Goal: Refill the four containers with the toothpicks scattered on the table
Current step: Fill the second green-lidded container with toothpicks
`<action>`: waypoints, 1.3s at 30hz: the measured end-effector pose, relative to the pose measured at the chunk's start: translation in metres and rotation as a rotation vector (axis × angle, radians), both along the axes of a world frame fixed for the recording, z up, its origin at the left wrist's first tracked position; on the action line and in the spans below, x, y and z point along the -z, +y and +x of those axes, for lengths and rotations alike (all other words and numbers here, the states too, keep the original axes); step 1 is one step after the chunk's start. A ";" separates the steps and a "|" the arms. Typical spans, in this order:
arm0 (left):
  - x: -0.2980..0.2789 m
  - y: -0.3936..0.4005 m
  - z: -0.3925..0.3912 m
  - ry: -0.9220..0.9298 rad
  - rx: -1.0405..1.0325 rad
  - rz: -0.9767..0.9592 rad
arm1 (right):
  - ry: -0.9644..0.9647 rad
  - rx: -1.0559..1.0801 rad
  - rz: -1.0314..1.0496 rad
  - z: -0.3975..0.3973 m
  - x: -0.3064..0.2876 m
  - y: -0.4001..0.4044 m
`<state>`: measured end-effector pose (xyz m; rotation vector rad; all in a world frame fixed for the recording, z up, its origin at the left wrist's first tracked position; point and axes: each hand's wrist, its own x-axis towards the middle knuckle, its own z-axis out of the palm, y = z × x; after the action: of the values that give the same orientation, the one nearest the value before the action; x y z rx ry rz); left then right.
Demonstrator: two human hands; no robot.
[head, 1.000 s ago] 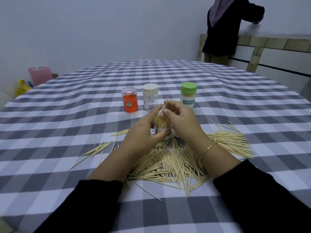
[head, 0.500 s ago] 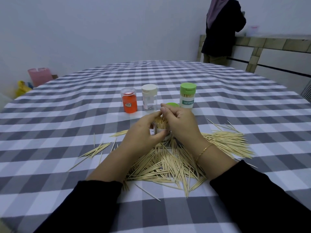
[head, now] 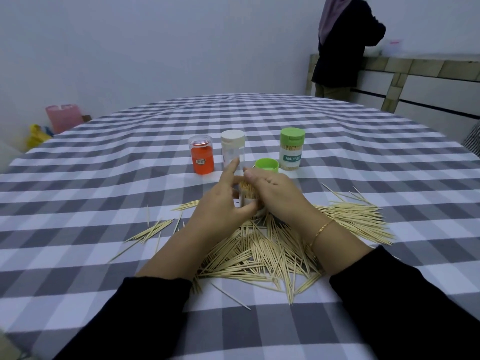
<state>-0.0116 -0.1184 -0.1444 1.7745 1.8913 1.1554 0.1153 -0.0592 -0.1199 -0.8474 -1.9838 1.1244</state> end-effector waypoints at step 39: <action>-0.003 0.002 -0.013 0.008 -0.120 0.003 | -0.899 0.071 0.101 0.029 -0.020 0.014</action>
<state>-0.0244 -0.1169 -0.1411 1.6896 2.0255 1.1943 0.1448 -0.0456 -0.0996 -1.5323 -2.6471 0.6189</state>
